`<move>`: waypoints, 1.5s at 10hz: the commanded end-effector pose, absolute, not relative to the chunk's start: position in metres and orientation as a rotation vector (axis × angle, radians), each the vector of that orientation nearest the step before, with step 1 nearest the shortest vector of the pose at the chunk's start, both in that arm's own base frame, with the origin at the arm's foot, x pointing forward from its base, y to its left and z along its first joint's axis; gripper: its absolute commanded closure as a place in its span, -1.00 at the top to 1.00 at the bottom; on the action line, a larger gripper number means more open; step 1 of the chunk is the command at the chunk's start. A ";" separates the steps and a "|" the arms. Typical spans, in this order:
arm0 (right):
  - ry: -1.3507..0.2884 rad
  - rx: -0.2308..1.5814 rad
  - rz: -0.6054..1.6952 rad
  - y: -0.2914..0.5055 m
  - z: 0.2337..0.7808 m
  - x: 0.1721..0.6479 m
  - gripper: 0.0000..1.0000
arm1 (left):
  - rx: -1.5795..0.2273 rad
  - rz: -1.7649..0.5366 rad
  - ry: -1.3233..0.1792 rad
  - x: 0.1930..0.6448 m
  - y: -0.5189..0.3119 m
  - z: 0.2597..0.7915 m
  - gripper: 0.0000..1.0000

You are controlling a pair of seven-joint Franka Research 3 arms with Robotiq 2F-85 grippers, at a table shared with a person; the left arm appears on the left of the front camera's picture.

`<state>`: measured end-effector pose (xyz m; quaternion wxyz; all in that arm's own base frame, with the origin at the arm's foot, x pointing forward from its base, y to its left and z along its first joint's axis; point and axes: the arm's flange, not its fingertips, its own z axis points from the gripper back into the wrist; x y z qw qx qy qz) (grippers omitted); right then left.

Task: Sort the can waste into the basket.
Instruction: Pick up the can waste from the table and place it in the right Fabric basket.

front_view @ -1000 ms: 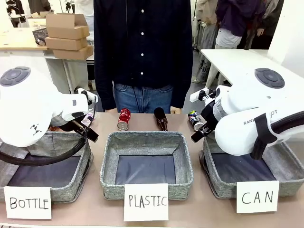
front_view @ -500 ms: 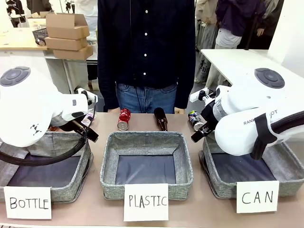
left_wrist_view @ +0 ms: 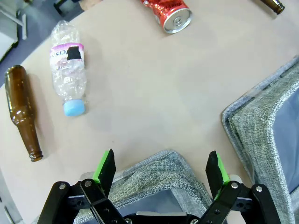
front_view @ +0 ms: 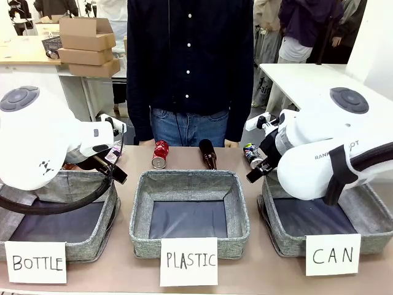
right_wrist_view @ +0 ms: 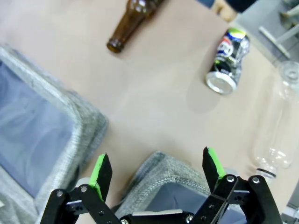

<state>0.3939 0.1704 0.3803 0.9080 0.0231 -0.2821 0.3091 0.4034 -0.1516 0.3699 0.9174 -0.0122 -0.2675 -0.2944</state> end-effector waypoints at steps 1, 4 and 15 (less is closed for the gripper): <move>-0.654 0.154 0.545 0.160 0.446 0.373 1.00 | 0.001 -0.582 -0.604 0.381 -0.151 0.415 1.00; -0.572 0.178 0.564 0.127 0.497 0.287 1.00 | 0.002 -0.586 -0.719 0.255 -0.139 0.498 1.00; -0.387 1.279 0.255 0.004 0.534 0.281 1.00 | -1.197 -0.491 -0.562 0.287 -0.019 0.558 1.00</move>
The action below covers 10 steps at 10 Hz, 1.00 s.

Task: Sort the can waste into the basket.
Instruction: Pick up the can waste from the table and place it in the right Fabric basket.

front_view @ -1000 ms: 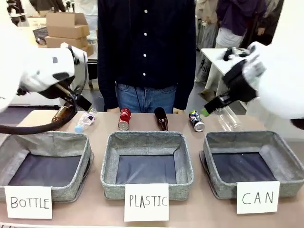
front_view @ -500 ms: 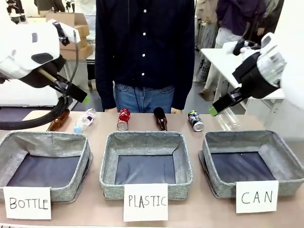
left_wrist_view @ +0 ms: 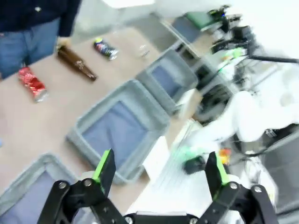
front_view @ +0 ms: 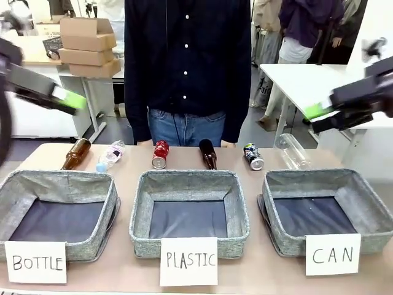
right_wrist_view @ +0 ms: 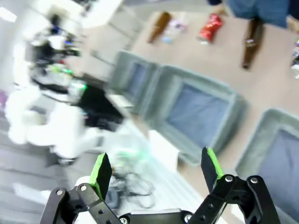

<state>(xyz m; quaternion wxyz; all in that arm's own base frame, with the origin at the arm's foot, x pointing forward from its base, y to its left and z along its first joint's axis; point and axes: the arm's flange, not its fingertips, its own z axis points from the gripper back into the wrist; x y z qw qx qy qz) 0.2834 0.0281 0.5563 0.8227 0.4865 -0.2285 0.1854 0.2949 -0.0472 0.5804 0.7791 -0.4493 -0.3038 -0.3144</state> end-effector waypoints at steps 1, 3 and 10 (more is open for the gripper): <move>-0.398 1.358 0.205 -0.014 0.525 0.283 1.00 | -1.271 -0.410 -0.589 0.285 0.002 0.544 1.00; -0.427 1.391 0.155 -0.027 0.511 0.284 1.00 | -1.324 -0.326 -0.618 0.279 0.028 0.522 1.00; -0.419 1.423 0.129 -0.049 0.522 0.294 1.00 | -1.387 -0.265 -0.621 0.308 0.066 0.536 1.00</move>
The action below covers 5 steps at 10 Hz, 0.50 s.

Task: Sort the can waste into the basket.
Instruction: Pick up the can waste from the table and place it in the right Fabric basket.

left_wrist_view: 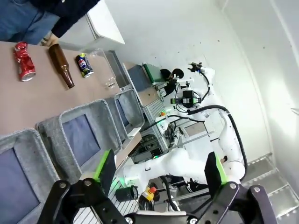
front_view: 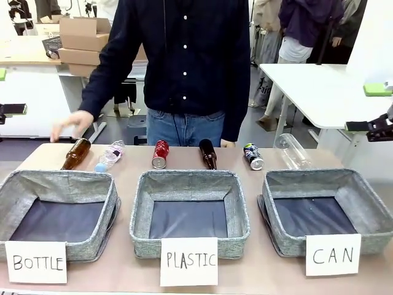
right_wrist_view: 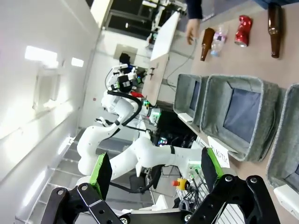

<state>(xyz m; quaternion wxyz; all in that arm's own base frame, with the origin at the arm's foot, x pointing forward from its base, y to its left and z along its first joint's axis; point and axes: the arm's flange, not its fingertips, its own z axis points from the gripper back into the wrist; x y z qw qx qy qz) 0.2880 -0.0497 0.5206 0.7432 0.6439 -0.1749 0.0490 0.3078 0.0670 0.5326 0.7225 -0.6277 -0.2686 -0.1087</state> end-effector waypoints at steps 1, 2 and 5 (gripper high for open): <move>-0.419 1.423 0.129 -0.049 0.522 0.294 1.00 | -1.387 -0.265 -0.621 0.308 0.066 0.536 1.00; -0.419 1.423 0.129 -0.049 0.522 0.294 1.00 | -1.387 -0.265 -0.621 0.308 0.066 0.536 1.00; -0.339 0.997 0.190 0.002 0.552 0.352 1.00 | -1.387 -0.265 -0.621 0.308 0.066 0.536 1.00</move>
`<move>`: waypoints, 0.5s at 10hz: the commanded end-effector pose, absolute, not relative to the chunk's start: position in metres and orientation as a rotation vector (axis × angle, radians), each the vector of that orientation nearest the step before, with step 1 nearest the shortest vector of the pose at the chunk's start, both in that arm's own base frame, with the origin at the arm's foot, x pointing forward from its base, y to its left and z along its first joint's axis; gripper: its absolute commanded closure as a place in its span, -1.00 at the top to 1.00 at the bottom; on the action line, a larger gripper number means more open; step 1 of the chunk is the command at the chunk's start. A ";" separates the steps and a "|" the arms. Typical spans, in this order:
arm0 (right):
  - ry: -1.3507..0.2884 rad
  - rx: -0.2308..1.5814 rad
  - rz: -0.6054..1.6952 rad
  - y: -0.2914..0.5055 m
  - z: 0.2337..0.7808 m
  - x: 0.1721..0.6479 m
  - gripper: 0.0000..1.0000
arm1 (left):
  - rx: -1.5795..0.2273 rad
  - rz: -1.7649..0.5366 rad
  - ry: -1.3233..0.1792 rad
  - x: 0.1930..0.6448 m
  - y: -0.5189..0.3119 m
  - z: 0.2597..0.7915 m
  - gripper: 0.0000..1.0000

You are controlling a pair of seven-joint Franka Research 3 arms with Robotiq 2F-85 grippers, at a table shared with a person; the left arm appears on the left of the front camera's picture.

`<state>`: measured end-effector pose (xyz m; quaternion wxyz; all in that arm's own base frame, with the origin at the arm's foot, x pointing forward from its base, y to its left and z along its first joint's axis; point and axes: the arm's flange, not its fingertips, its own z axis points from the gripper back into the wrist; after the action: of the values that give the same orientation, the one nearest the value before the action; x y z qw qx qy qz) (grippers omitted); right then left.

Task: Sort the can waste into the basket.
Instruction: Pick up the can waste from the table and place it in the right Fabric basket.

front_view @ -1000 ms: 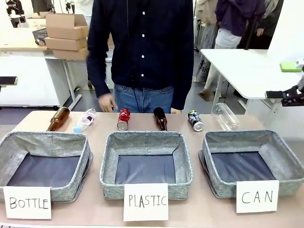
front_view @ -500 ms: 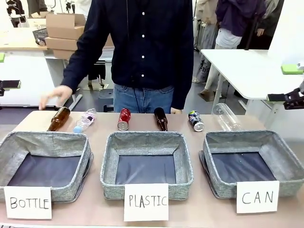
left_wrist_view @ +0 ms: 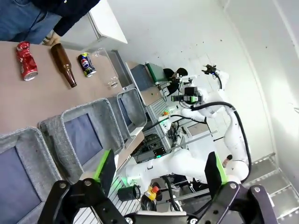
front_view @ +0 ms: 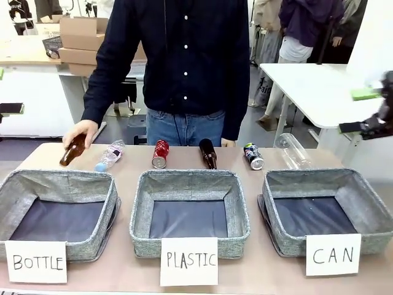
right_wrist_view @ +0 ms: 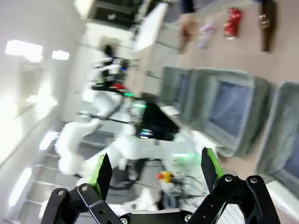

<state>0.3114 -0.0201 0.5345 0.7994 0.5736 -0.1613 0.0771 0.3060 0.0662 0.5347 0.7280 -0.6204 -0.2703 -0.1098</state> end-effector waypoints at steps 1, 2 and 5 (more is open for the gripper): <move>-0.305 0.780 0.237 0.026 0.562 0.389 1.00 | -1.387 -0.265 -0.621 0.308 0.066 0.536 1.00; -0.251 0.586 0.212 0.050 0.561 0.426 1.00 | -1.387 -0.265 -0.621 0.308 0.066 0.536 1.00; -0.203 0.178 0.104 0.110 0.533 0.476 1.00 | -1.387 -0.265 -0.621 0.308 0.066 0.536 1.00</move>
<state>0.4667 0.1125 0.5396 0.9533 0.2125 -0.1855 0.1081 0.3075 0.0665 0.5336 0.7267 -0.6219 -0.2708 -0.1091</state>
